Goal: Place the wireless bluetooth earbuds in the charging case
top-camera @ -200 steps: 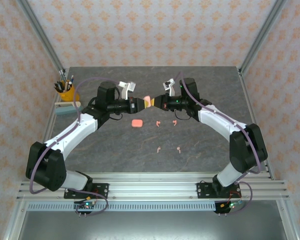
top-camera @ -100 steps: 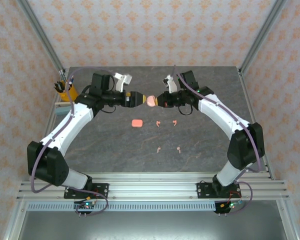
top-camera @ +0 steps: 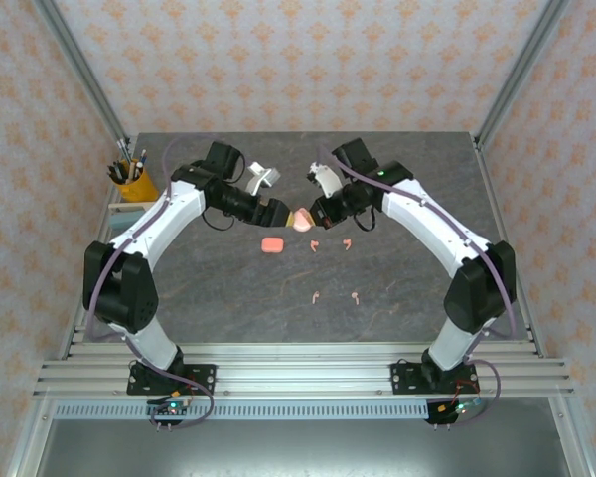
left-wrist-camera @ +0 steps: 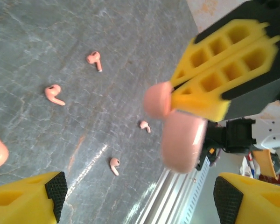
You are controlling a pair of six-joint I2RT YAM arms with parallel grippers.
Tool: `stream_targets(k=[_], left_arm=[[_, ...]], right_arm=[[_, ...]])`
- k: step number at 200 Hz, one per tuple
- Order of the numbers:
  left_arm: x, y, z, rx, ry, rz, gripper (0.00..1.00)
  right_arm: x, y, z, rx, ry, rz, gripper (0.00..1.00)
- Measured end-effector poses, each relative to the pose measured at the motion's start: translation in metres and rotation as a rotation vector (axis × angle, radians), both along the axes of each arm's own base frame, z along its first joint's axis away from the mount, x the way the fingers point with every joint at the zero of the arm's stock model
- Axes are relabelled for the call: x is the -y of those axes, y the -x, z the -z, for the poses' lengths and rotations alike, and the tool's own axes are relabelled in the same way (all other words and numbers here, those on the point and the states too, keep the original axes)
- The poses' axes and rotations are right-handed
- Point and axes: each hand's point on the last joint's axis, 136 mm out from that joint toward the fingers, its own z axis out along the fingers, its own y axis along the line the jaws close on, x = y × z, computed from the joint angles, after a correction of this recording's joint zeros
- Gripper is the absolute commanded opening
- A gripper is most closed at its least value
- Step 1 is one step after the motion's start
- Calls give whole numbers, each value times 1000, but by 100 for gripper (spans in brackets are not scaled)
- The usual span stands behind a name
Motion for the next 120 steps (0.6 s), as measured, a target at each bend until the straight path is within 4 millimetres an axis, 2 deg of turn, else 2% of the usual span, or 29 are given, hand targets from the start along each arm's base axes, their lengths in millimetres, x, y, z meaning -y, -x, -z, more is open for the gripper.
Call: stream_targets(k=[44, 90, 120], left_arm=[[21, 19, -2, -23, 26, 110, 75], [25, 26, 0, -52, 49, 144, 70], [26, 28, -2, -55, 69, 157, 63]], right_arm=[[-4, 4, 13, -21, 39, -31, 0], [-5, 3, 9, -13, 33, -32, 0], [-5, 4, 8, -15, 26, -36, 0]])
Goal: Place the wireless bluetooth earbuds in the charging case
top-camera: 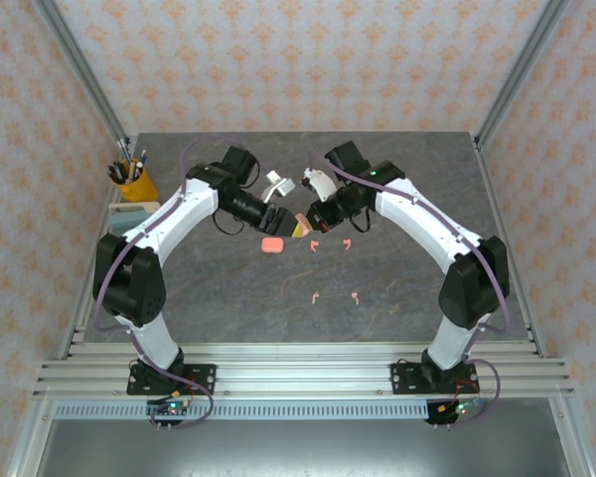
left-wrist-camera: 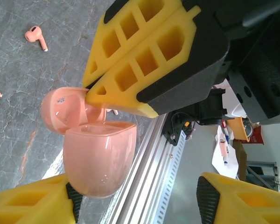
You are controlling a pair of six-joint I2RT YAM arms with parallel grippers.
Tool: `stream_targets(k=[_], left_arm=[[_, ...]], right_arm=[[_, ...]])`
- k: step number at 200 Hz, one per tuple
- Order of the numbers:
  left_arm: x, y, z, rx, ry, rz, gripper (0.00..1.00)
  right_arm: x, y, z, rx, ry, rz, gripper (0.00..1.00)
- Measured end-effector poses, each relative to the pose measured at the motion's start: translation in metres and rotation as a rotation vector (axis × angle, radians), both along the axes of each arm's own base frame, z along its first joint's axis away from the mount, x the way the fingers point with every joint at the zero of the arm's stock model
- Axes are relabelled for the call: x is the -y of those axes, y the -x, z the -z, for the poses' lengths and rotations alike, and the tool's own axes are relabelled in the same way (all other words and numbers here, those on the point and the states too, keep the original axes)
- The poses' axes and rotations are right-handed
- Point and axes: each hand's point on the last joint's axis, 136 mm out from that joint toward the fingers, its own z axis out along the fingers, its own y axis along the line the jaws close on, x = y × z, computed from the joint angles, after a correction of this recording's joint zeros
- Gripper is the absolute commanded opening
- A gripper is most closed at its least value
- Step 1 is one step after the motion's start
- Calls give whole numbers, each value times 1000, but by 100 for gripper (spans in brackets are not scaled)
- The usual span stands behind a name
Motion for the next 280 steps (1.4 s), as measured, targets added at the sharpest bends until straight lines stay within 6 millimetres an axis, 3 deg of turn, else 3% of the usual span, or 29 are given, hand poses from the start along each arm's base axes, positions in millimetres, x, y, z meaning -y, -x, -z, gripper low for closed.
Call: stream_targets(k=[84, 159, 280], left_arm=[[5, 7, 6, -50, 23, 48, 54], [7, 7, 4, -60, 37, 74, 45], [8, 5, 2, -55, 37, 77, 40]], right_arm=[[-3, 7, -15, 14, -40, -19, 0], [-5, 9, -16, 21, -39, -31, 0], [-3, 11, -12, 16, -27, -39, 0]])
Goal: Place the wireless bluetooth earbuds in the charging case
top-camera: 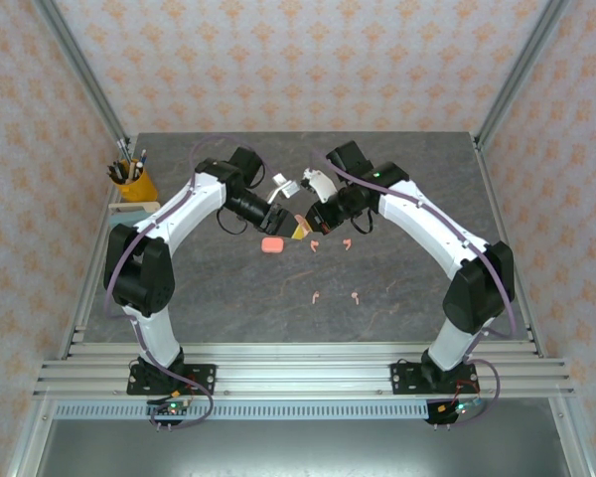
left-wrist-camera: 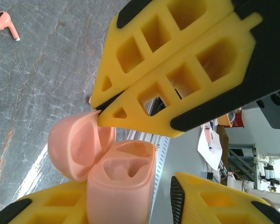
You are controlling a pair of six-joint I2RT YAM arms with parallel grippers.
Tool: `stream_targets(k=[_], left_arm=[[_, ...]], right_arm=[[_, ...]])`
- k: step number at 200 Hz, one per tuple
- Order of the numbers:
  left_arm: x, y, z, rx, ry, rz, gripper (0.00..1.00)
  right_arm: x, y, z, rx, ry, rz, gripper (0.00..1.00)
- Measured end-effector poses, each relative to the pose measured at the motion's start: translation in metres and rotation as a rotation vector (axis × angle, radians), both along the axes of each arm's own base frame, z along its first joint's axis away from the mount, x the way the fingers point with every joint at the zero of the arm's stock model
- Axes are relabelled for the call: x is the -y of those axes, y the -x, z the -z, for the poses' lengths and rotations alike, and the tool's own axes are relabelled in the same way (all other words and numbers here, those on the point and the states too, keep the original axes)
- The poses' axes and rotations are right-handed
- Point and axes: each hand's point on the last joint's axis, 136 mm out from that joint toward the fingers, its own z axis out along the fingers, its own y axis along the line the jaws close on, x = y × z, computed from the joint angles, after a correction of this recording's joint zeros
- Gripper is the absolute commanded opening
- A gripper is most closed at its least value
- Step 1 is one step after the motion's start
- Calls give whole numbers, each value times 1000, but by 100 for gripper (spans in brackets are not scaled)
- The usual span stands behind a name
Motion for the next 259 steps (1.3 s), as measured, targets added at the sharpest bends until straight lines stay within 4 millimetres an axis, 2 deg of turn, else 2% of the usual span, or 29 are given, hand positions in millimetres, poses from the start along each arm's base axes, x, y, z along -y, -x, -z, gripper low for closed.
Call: stream_targets(k=[33, 187, 259], left_arm=[[0, 0, 0, 1, 0, 0, 38], [1, -3, -1, 3, 1, -2, 38], [2, -5, -3, 0, 2, -11, 32]], right_arm=[[1, 1, 2, -4, 4, -2, 0], [3, 5, -2, -1, 2, -2, 0], [3, 5, -2, -1, 2, -2, 0]])
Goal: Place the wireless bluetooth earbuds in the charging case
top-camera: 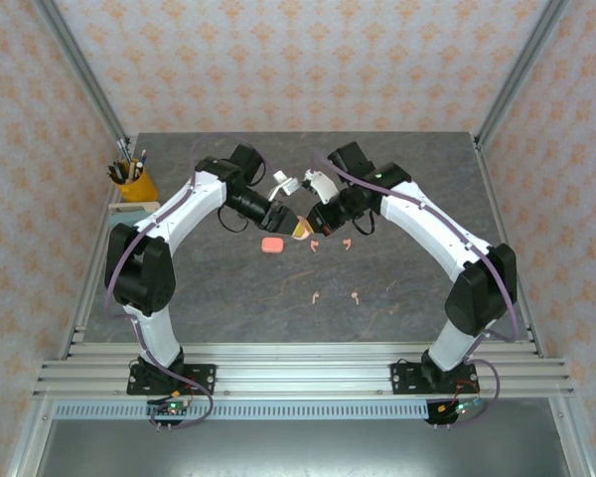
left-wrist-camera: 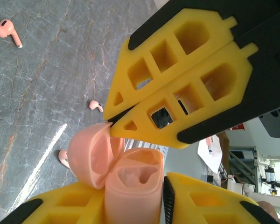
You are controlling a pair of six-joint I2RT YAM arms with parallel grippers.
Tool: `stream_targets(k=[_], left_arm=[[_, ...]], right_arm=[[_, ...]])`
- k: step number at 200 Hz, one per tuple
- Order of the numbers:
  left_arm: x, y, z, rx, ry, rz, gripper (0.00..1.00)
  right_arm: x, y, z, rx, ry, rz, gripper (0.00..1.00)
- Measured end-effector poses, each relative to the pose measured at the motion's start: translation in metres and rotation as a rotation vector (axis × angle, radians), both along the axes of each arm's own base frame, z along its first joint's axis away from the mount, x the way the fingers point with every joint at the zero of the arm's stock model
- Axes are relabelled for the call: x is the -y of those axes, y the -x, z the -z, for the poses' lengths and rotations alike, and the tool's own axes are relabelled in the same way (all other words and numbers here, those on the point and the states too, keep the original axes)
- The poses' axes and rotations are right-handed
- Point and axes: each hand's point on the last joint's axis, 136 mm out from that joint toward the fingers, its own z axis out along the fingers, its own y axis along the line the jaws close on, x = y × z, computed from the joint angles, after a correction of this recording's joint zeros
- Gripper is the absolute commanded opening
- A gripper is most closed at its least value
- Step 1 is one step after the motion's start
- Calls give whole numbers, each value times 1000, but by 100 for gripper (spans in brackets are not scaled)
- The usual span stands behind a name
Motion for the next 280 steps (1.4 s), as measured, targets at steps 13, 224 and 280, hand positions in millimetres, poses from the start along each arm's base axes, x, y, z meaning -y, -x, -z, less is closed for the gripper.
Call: stream_targets(k=[13, 224, 280], left_arm=[[0, 0, 0, -2, 0, -2, 28], [-31, -7, 56, 181, -209, -192, 0], [-83, -42, 75, 531, -392, -523, 0]], right_arm=[[0, 0, 0, 0, 0, 0, 0], [57, -24, -47, 59, -67, 427, 57], [77, -10, 10, -113, -47, 681, 58]])
